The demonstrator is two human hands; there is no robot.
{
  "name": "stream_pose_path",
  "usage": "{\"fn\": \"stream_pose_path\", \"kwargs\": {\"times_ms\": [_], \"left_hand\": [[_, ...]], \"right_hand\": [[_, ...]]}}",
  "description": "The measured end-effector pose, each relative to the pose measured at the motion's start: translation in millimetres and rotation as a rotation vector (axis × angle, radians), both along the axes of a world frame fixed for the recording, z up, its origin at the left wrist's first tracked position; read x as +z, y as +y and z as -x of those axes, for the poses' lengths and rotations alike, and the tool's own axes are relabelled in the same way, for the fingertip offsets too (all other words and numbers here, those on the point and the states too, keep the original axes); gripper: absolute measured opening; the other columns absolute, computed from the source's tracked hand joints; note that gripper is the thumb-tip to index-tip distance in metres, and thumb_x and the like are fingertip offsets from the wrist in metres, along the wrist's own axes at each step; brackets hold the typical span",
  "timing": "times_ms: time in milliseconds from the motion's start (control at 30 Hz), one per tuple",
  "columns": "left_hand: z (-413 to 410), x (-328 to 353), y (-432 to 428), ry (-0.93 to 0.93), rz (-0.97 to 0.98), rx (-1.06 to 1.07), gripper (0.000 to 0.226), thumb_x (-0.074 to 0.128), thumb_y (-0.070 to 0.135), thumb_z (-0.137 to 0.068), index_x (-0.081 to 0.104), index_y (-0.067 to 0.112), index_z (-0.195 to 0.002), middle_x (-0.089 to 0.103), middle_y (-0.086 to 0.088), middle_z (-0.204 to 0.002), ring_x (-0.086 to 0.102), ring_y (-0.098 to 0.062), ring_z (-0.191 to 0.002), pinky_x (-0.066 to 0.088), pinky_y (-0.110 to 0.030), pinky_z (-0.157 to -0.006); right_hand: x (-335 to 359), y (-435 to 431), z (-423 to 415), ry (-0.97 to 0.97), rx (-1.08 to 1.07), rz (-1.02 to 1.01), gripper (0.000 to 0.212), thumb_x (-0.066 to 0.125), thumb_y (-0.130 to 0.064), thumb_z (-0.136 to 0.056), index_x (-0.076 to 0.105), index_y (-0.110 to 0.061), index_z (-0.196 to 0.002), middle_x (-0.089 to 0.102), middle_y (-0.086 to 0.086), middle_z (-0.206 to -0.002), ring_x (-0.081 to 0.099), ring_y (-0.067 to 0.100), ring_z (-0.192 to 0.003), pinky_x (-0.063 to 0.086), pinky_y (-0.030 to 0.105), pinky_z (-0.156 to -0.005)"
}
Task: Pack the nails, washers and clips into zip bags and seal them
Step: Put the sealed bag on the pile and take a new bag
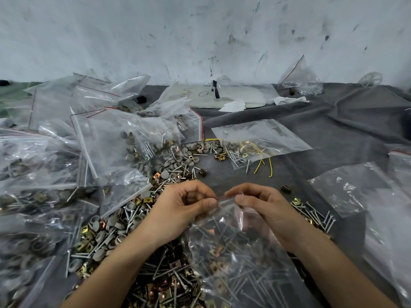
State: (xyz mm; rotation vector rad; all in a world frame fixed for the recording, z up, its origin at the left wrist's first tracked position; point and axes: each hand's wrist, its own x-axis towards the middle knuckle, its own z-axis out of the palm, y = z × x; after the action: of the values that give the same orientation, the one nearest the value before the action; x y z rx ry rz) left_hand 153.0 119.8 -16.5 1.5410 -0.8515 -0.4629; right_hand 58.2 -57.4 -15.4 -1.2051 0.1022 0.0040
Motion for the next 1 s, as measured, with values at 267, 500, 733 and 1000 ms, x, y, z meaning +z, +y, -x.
{"fn": "stream_pose_path", "kwargs": {"times_ms": [267, 500, 733, 1000], "left_hand": [[-0.3, 1.7, 0.7, 0.031, 0.018, -0.028, 0.019, 0.067, 0.019, -0.077, 0.062, 0.005, -0.090, 0.066, 0.000, -0.063, 0.063, -0.011, -0.055, 0.047, -0.017, -0.049], [-5.0, 1.5, 3.8, 0.028, -0.041, -0.060, 0.016, 0.066, 0.016, -0.077, 0.062, 0.008, -0.091, 0.067, -0.004, -0.070, 0.064, -0.014, -0.061, 0.052, -0.020, -0.054], [-4.9, 2.2, 3.7, 0.051, 0.007, -0.068, 0.017, 0.064, 0.014, -0.079, 0.062, 0.008, -0.094, 0.067, -0.004, -0.063, 0.065, -0.013, -0.055, 0.048, -0.017, -0.049], [-0.5, 2.3, 2.4, 0.059, 0.029, -0.068, 0.017, 0.060, 0.018, -0.083, 0.059, 0.002, -0.088, 0.066, -0.014, -0.059, 0.061, -0.017, -0.048, 0.043, -0.018, -0.042]], "right_hand": [[-1.6, -0.6, -6.1, 0.122, -0.187, 0.174, 0.002, 0.073, -0.016, -0.065, 0.071, -0.015, -0.065, 0.069, 0.013, -0.074, 0.063, 0.021, -0.063, 0.053, 0.030, -0.059], [-2.1, -9.1, -1.6, 0.036, -0.234, 0.097, 0.014, 0.072, -0.026, -0.068, 0.063, -0.015, -0.065, 0.063, 0.002, -0.064, 0.059, 0.012, -0.053, 0.047, 0.022, -0.046], [3.7, -6.0, 0.1, 0.126, -0.182, 0.099, 0.012, 0.069, -0.018, -0.069, 0.060, -0.011, -0.063, 0.058, 0.015, -0.073, 0.055, 0.017, -0.054, 0.049, 0.023, -0.046], [3.5, -5.6, 2.1, 0.086, 0.017, 0.095, 0.019, 0.058, -0.007, -0.070, 0.075, -0.009, -0.080, 0.071, 0.010, -0.078, 0.065, 0.014, -0.059, 0.051, 0.022, -0.049]]}}
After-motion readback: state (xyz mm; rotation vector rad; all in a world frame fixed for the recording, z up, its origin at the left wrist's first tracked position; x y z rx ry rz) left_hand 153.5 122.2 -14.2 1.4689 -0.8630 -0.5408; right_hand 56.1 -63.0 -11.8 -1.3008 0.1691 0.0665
